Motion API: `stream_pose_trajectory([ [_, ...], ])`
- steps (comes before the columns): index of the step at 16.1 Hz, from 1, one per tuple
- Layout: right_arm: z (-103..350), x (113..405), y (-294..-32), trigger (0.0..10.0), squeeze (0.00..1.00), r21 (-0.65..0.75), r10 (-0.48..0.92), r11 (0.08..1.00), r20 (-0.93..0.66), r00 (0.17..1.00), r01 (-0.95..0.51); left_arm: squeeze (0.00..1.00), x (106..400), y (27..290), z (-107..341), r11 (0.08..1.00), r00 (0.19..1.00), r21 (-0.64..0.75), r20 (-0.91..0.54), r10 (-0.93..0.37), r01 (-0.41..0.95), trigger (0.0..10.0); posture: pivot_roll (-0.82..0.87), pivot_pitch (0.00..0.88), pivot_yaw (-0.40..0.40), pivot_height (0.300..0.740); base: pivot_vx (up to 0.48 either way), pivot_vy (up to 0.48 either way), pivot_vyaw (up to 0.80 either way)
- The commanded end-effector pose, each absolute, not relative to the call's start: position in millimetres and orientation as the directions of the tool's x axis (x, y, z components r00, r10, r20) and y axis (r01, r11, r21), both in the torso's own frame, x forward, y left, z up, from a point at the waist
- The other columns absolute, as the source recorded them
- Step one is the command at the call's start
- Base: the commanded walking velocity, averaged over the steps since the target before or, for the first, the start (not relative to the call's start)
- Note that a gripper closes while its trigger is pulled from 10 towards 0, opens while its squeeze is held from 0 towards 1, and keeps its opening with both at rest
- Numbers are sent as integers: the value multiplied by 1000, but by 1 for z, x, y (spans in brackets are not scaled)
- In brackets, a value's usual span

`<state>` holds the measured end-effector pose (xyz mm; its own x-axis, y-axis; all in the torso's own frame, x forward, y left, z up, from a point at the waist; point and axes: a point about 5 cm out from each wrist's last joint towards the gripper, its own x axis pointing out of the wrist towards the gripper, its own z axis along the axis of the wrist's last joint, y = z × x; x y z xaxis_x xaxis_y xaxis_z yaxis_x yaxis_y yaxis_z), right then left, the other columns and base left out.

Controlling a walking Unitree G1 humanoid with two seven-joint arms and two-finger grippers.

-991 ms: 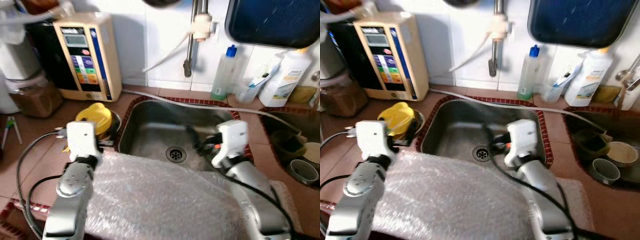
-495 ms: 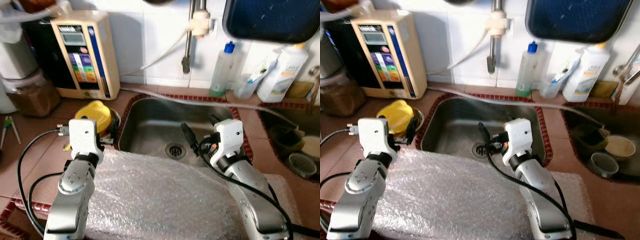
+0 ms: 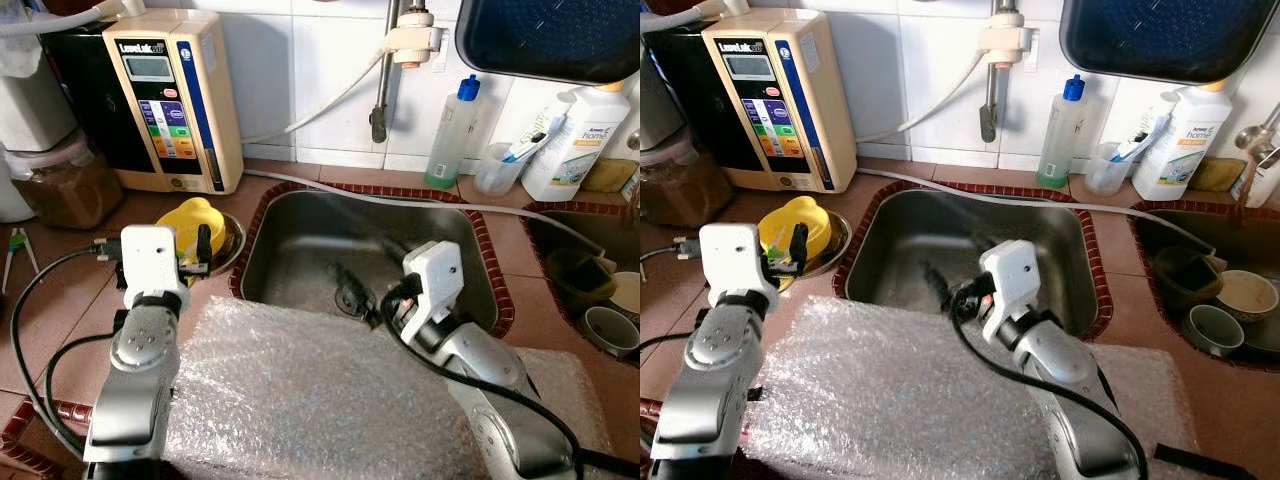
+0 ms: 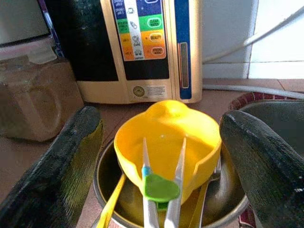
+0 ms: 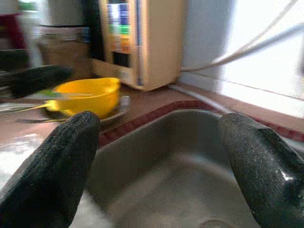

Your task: Kitchen organization

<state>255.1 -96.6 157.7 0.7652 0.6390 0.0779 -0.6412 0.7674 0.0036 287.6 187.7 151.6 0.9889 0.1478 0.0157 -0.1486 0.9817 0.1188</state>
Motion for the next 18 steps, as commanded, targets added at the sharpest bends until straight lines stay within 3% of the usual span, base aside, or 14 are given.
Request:
stream_pose_trajectory([
  [1, 161, 250, -94, 10000, 0, 16, 686, 724, 76, 723, -689, 0, 292, 188, 151, 981, 988, 114, -7, 156, -154, 10000, -62, 33, 31, 740, 0, 0, 0],
  [3, 163, 250, -96, 10000, 0, 2, 690, 722, 85, 719, -692, 0, 295, 186, 149, 983, 989, 110, -27, 148, -144, 10000, -65, 32, 32, 740, 0, 0, 0],
  [13, 163, 252, -99, 10000, 0, -1, 663, 747, 80, 744, -665, 0, 297, 176, 148, 990, 992, 87, -46, 117, -113, 10000, -64, 34, 35, 740, 0, 0, 799],
  [18, 163, 254, -99, 10000, 0, 9, 648, 759, 87, 756, -651, 0, 297, 168, 146, 995, 995, 73, -69, 76, -71, 10000, -66, 36, 33, 740, 0, 0, 0],
])
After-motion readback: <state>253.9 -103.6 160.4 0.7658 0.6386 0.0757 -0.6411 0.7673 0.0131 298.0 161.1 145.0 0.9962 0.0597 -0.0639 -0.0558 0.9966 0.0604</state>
